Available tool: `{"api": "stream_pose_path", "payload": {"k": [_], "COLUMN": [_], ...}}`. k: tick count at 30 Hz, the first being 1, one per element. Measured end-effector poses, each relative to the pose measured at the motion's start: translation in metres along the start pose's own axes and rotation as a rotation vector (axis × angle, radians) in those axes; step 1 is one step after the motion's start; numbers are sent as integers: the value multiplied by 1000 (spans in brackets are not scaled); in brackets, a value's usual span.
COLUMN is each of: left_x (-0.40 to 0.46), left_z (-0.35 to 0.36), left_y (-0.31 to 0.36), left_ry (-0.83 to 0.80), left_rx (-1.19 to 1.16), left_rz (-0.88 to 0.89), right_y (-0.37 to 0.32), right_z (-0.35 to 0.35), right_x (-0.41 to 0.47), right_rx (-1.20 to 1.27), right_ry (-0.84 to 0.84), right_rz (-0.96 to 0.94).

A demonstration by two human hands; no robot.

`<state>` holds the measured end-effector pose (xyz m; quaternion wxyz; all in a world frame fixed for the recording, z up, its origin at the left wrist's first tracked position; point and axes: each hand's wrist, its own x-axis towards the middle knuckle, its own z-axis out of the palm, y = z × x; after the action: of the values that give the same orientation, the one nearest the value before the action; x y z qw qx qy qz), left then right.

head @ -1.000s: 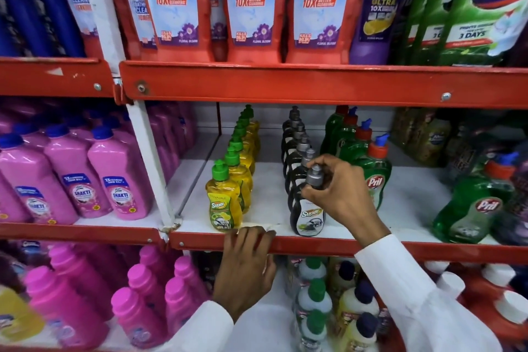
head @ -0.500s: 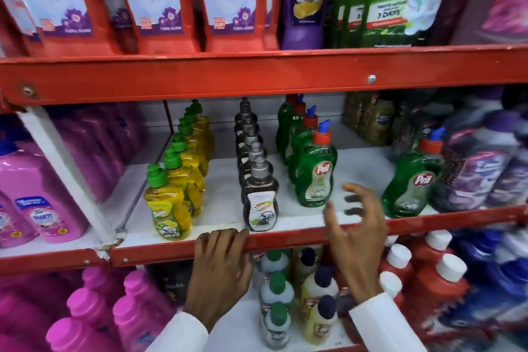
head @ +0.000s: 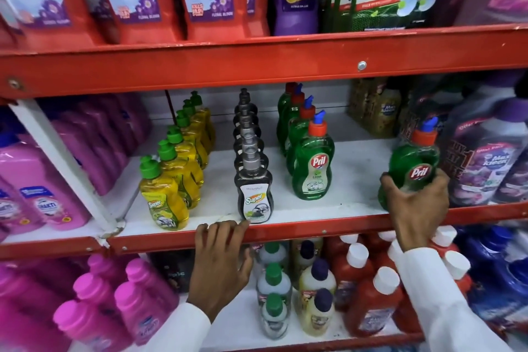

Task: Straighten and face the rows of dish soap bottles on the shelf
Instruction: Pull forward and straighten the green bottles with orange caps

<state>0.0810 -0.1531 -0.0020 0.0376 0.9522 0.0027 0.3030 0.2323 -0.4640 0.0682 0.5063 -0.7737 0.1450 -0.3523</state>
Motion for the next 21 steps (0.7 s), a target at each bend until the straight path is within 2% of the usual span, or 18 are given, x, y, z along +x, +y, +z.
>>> {"api": "stream_pose_path", "payload": {"k": [3,9,18,21], "left_x": [-1,-5,-7,-6], "left_z": [3,8,2,0], "left_y": [0,-4,-4,-3], "left_ry": [-16,-30,-55,-49], "left_rx": [-3,18,16,9], "left_rz": [-6,8,24,21], "right_y": [-12,-37,-51,-46], "right_z": [7,37,49,44], "right_x": [-21,-84,-104,-101], "right_rx": [0,-30,-34,-28], "right_ry": [-52,-285,-328,-399], "right_rz": [-67,-211,-259,-253]}}
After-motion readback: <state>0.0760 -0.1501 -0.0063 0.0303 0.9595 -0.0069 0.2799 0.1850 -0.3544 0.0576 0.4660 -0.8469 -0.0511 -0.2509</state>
